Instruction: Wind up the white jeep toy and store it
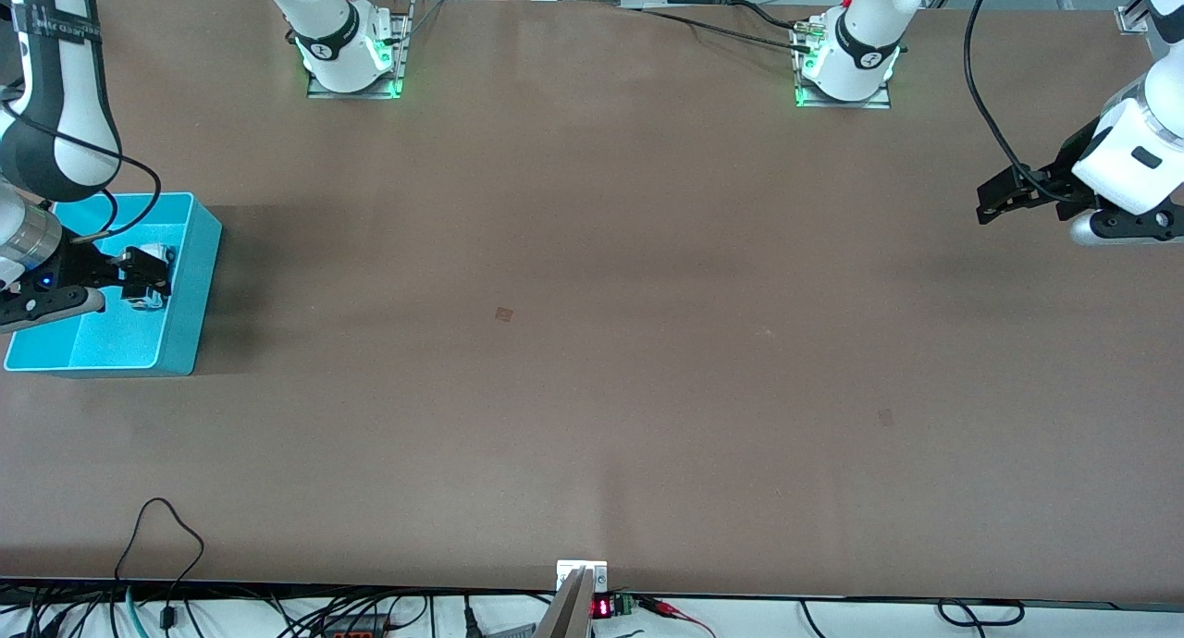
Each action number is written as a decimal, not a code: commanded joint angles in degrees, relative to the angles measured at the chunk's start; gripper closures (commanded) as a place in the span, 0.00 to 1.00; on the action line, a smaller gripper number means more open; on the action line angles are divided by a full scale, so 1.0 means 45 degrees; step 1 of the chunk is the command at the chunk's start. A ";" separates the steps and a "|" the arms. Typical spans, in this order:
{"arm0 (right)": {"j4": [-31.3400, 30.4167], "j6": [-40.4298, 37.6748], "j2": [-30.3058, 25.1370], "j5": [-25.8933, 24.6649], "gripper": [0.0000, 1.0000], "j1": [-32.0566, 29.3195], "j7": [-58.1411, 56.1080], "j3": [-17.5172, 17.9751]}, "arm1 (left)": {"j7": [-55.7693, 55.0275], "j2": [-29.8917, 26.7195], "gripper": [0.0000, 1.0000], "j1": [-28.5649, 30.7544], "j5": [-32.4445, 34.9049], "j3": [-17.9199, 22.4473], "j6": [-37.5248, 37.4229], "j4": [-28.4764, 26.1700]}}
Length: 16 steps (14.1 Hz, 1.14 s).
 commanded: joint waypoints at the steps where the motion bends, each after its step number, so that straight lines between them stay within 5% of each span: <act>1: 0.0626 -0.0944 -0.0127 0.0012 0.00 0.0545 0.0924 -0.0082 | 0.0024 -0.0037 0.00 -0.0073 -0.0113 0.0028 -0.0300 0.0219; 7: 0.0685 -0.1843 -0.0887 -0.0494 0.00 0.1231 0.2700 0.0150 | 0.0024 -0.0037 0.00 -0.0053 -0.0094 0.0028 -0.0319 0.0219; 11: 0.0686 -0.2740 -0.2117 -0.1765 0.00 -0.1362 0.5005 0.4149 | 0.0024 -0.0037 0.00 -0.0073 -0.0094 0.0028 -0.0358 0.0258; 16: 0.2067 -0.4534 -0.2549 -0.1883 0.00 -0.2167 0.5574 0.5347 | -0.0034 0.0002 0.00 -0.0073 -0.0113 -0.0128 -0.0358 0.0376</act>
